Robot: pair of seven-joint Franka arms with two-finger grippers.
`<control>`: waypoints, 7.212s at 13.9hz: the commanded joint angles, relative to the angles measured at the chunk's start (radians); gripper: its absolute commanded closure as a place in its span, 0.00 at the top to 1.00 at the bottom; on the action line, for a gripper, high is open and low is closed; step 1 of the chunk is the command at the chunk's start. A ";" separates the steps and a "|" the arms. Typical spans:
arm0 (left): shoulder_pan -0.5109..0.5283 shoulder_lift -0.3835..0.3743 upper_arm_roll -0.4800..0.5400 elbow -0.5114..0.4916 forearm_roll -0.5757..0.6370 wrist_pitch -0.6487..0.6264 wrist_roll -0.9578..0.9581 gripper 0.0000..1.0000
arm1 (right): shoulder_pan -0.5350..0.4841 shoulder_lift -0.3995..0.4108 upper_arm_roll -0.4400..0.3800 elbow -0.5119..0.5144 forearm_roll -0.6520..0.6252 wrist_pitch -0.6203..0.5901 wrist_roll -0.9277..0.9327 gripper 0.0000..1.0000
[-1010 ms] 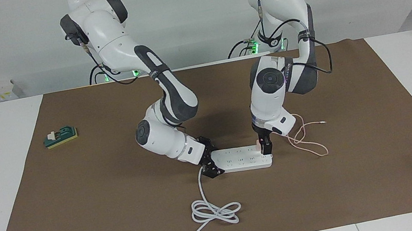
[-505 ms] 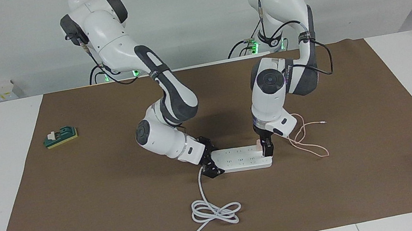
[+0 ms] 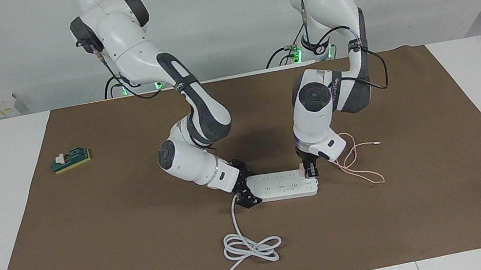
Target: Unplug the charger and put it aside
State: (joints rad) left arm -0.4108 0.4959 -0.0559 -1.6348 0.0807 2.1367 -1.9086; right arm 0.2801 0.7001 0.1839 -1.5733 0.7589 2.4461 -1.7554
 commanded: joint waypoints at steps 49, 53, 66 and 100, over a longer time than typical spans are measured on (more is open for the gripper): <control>0.353 -0.709 0.146 -0.806 -0.308 0.060 2.148 0.10 | -0.205 -0.577 -0.123 0.016 -0.709 -0.720 1.472 1.00; 0.351 -0.694 0.146 -0.806 -0.337 0.074 2.153 0.36 | -0.197 -0.603 -0.123 0.010 -0.725 -0.783 1.714 1.00; 0.357 -0.605 0.149 -0.655 -0.351 -0.086 2.162 1.00 | -0.213 -0.680 -0.288 0.056 -0.759 -0.970 1.700 1.00; 0.365 -0.559 0.108 -0.013 -0.042 -0.544 1.873 1.00 | -0.176 -0.640 -0.405 0.049 -0.737 -0.917 1.631 1.00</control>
State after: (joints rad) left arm -0.0335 -0.0650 0.0445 -1.6665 0.0198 1.6211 -0.0611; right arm 0.1104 0.0653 -0.2263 -1.5176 0.0127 1.5128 -0.1017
